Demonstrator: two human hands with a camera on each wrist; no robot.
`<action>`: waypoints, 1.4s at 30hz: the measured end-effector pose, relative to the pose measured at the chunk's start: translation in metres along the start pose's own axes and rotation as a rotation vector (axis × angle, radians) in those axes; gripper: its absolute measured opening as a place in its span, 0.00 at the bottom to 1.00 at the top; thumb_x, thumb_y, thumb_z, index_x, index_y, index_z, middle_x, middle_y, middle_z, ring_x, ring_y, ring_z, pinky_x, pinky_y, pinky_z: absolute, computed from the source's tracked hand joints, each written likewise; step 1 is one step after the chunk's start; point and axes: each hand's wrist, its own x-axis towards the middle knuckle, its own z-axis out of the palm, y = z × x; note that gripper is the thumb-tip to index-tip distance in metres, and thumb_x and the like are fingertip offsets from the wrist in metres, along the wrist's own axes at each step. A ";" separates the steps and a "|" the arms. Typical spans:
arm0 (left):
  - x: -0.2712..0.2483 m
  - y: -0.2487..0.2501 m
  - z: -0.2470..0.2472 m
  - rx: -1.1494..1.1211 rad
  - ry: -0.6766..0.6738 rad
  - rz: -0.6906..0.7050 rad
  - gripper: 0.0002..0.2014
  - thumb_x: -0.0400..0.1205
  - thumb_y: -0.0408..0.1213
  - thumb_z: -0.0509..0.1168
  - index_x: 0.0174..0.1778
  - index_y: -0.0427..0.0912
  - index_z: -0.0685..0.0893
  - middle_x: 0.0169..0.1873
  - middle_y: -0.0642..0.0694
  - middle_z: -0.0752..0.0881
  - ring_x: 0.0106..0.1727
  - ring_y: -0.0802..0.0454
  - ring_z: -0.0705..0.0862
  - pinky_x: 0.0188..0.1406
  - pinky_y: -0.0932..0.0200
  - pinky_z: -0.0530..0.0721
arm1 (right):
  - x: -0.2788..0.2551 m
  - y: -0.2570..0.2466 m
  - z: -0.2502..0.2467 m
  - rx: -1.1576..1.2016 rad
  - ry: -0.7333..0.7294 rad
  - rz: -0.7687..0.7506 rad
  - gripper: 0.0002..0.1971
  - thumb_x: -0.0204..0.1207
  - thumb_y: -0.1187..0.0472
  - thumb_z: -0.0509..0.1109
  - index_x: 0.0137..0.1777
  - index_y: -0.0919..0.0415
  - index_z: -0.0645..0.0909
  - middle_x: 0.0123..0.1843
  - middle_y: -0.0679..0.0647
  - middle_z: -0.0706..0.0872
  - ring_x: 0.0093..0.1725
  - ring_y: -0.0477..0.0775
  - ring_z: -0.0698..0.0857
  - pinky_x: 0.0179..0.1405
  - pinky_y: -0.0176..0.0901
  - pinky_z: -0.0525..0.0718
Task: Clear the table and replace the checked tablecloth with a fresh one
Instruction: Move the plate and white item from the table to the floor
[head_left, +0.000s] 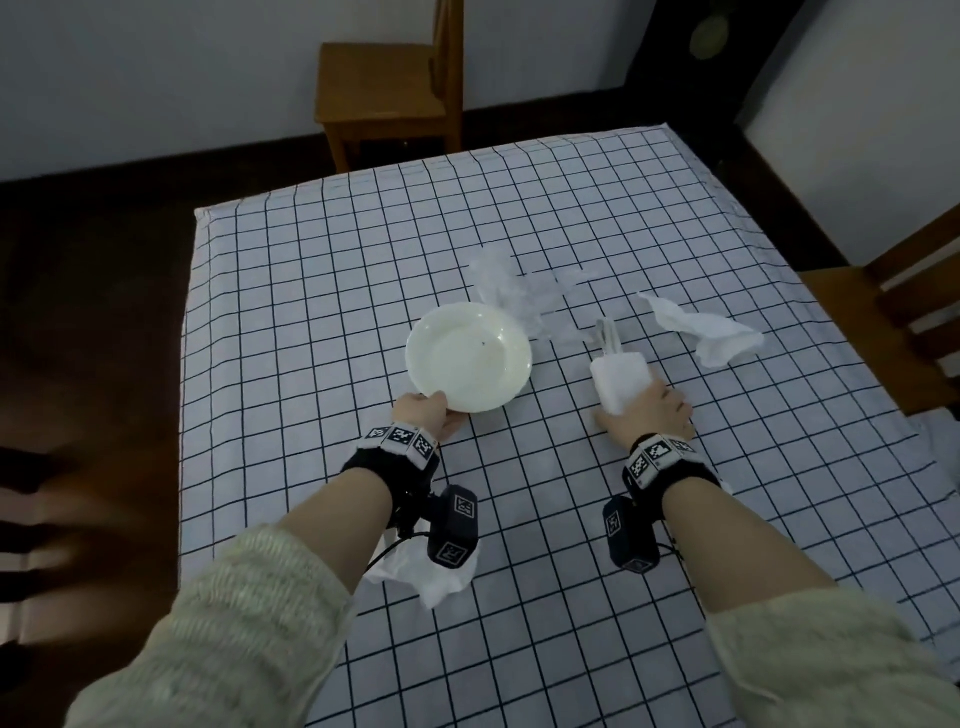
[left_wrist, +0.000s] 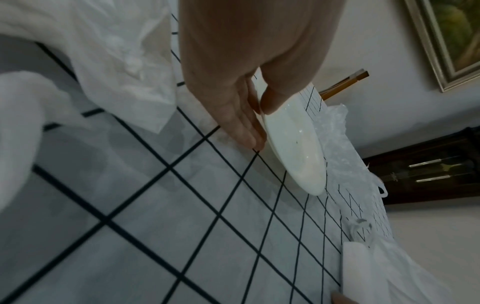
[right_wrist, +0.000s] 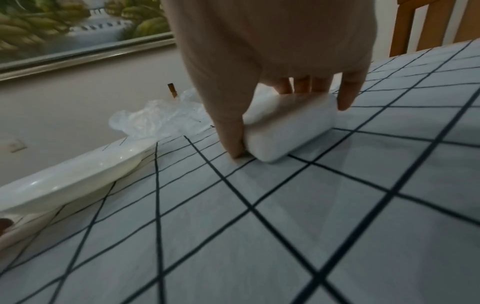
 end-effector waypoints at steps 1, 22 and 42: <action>-0.001 0.000 -0.002 -0.006 -0.001 -0.005 0.18 0.84 0.21 0.55 0.70 0.23 0.72 0.59 0.23 0.82 0.57 0.31 0.86 0.42 0.48 0.85 | -0.003 0.001 0.001 -0.008 -0.016 0.029 0.48 0.64 0.44 0.78 0.78 0.64 0.59 0.76 0.64 0.65 0.76 0.65 0.65 0.72 0.59 0.68; -0.149 -0.057 -0.161 0.073 -0.055 0.291 0.08 0.80 0.20 0.57 0.37 0.35 0.72 0.37 0.27 0.84 0.18 0.46 0.84 0.17 0.54 0.86 | -0.217 0.050 0.012 0.485 -0.093 0.039 0.42 0.57 0.43 0.79 0.67 0.65 0.70 0.47 0.55 0.82 0.44 0.57 0.83 0.45 0.49 0.85; -0.264 -0.262 -0.413 -0.198 0.325 0.222 0.05 0.83 0.23 0.58 0.44 0.35 0.71 0.33 0.35 0.81 0.13 0.55 0.81 0.19 0.57 0.85 | -0.445 0.037 0.130 0.265 -0.340 -0.433 0.38 0.58 0.46 0.82 0.63 0.63 0.70 0.56 0.58 0.82 0.54 0.61 0.83 0.52 0.51 0.86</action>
